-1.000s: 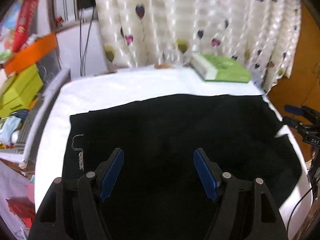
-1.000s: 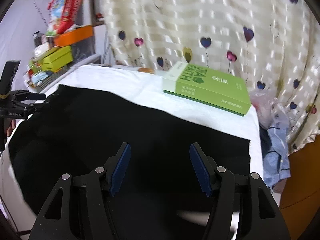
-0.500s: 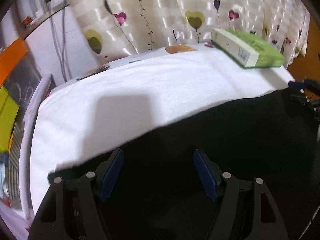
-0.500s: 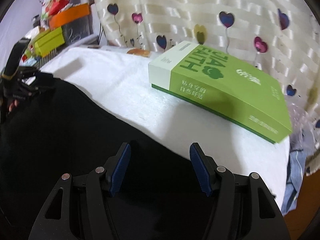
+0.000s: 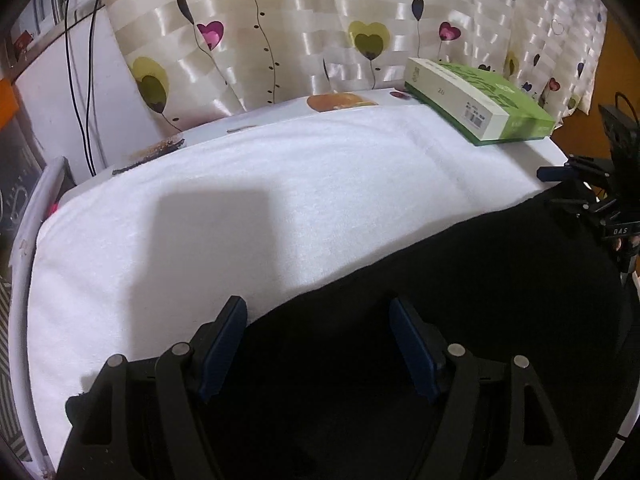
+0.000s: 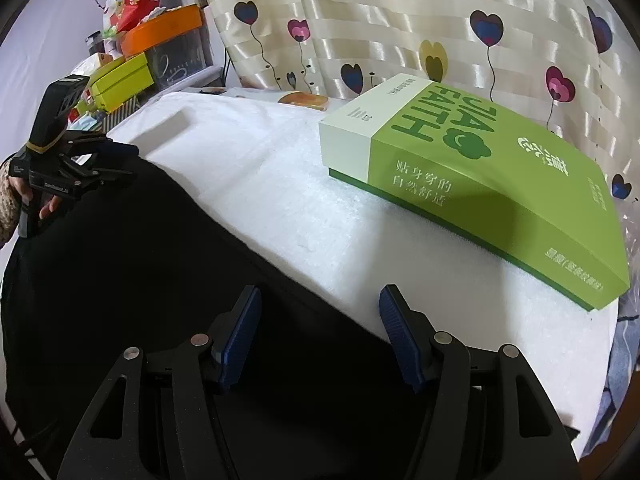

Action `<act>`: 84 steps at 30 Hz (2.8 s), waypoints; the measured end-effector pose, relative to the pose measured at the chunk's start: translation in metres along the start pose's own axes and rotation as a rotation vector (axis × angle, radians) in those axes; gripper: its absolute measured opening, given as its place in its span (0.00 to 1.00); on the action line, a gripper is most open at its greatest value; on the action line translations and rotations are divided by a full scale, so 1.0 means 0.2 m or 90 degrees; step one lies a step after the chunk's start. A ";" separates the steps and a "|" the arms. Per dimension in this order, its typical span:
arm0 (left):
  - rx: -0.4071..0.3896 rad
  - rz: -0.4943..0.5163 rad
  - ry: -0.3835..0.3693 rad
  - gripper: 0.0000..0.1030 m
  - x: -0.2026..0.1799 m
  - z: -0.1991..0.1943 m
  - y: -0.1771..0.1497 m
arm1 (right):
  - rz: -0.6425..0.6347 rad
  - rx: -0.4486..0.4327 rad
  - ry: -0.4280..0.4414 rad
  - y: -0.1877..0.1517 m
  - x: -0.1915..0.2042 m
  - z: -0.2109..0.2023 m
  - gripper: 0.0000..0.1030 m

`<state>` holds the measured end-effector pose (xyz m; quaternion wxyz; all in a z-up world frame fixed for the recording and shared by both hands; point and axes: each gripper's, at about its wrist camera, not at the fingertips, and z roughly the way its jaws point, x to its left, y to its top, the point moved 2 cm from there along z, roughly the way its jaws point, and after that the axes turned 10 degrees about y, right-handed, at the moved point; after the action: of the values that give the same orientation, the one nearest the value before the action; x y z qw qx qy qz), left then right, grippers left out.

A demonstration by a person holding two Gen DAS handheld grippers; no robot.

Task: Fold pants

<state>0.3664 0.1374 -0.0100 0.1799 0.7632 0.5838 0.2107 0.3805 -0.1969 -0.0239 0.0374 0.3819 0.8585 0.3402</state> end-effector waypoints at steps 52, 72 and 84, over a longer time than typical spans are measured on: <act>-0.197 0.020 0.116 0.12 -0.19 -0.83 -0.29 | -0.059 -0.163 -0.088 -0.23 0.61 -0.70 0.04; -0.226 0.003 0.109 0.11 -0.41 -1.13 -0.90 | -0.031 -0.208 -0.057 -0.73 0.96 -0.88 0.04; -0.203 -0.013 0.085 0.11 -0.51 -1.13 -1.19 | 0.016 -0.175 -0.050 -1.03 1.05 -0.80 0.04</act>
<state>0.0293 0.1046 0.0463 0.2614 0.7032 0.5616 0.3491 0.0501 -0.2407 0.0146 0.1190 0.3971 0.7967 0.4399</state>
